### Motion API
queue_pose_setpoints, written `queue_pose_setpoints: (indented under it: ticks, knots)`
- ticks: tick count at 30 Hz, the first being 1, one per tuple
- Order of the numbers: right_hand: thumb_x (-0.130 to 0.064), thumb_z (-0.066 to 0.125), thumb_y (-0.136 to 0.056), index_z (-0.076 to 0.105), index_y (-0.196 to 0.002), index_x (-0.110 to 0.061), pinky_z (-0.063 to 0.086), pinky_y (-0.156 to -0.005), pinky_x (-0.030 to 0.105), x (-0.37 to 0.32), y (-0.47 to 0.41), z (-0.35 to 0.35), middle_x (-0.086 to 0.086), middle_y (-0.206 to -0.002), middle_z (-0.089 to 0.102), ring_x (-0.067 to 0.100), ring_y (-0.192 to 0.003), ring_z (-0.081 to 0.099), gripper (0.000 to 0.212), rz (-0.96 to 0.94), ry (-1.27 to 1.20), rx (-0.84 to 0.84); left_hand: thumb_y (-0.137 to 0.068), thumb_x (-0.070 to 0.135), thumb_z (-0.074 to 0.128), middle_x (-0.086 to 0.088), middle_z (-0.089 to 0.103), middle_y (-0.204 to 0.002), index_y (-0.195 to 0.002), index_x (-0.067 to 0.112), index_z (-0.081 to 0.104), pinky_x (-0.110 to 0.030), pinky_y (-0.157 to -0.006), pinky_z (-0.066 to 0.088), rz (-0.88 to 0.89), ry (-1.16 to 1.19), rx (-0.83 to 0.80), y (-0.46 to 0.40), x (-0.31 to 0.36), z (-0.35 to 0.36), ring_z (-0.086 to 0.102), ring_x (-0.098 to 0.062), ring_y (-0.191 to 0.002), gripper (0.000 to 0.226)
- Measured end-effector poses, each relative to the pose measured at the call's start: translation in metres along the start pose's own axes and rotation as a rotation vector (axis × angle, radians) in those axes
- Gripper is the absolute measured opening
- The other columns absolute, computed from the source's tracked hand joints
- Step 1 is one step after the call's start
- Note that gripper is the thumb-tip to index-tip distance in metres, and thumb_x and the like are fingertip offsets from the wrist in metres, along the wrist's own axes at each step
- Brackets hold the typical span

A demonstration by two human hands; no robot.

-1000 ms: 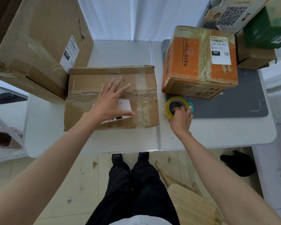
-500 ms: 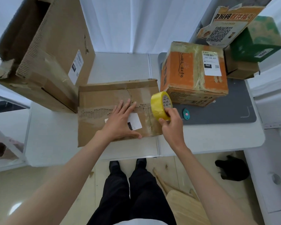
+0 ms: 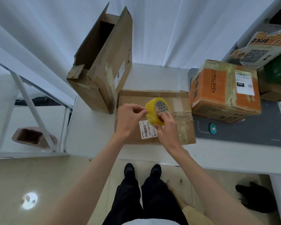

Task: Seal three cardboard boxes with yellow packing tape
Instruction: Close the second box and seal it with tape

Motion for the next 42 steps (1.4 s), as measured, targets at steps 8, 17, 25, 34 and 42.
queue_pose_setpoints:
  ticks: [8,17,25,34,42]
  knots:
    - [-0.020,0.069,-0.094,0.061,-0.112,-0.021,0.026,-0.084,0.031,-0.015,-0.004,0.008,-0.005,-0.108,0.061,0.019,-0.101,0.055,0.020,-0.118,0.220,-0.085,-0.090,0.019,0.075,0.002,0.071,-0.085,-0.087,0.012,0.074,-0.028,-0.075,0.052,-0.258,-0.001,-0.257,-0.019,-0.006,-0.029,0.062,-0.009,-0.079,0.007]
    - [-0.066,0.072,-0.073,0.055,-0.092,-0.025,0.044,-0.056,0.025,-0.044,-0.023,-0.019,-0.003,-0.080,0.058,0.009,-0.066,0.053,0.049,0.068,-0.143,-0.396,-0.103,0.012,0.056,-0.002,0.058,-0.082,-0.092,0.013,0.062,-0.021,-0.073,0.049,-0.427,0.553,-0.076,-0.020,-0.044,-0.053,0.056,-0.011,-0.078,0.014]
    - [-0.035,0.081,-0.077,0.064,-0.110,-0.006,0.039,-0.066,0.036,-0.060,-0.052,-0.007,0.011,-0.089,0.064,0.025,-0.080,0.058,0.047,-0.069,0.222,-0.411,-0.101,0.011,0.061,-0.002,0.060,-0.078,-0.094,0.009,0.065,-0.019,-0.072,0.054,-0.553,0.632,0.194,-0.008,-0.084,-0.046,0.056,-0.011,-0.070,0.008]
    - [-0.028,0.068,-0.090,0.055,-0.120,-0.026,0.022,-0.081,0.035,-0.052,-0.081,0.033,-0.002,-0.104,0.068,0.024,-0.100,0.064,0.033,-0.262,0.802,-0.319,-0.101,0.007,0.059,-0.004,0.062,-0.081,-0.091,0.007,0.065,-0.025,-0.079,0.056,-0.724,0.673,0.302,-0.028,-0.127,-0.046,0.058,-0.013,-0.073,0.012]
    - [-0.021,0.071,-0.089,0.046,-0.124,-0.022,0.027,-0.081,0.036,-0.051,-0.082,0.047,0.001,-0.095,0.060,0.027,-0.088,0.061,0.044,-0.333,0.895,-0.330,-0.101,0.007,0.059,-0.007,0.063,-0.089,-0.090,0.007,0.062,-0.026,-0.081,0.058,-0.784,0.754,0.282,-0.037,-0.152,-0.045,0.063,-0.015,-0.077,0.012]
Point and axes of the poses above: each hand's wrist, its own y-axis away from the middle knuckle, its own z-axis out of the palm, x = y × z, the point moved 1 cm from there along -y, towards the middle knuckle
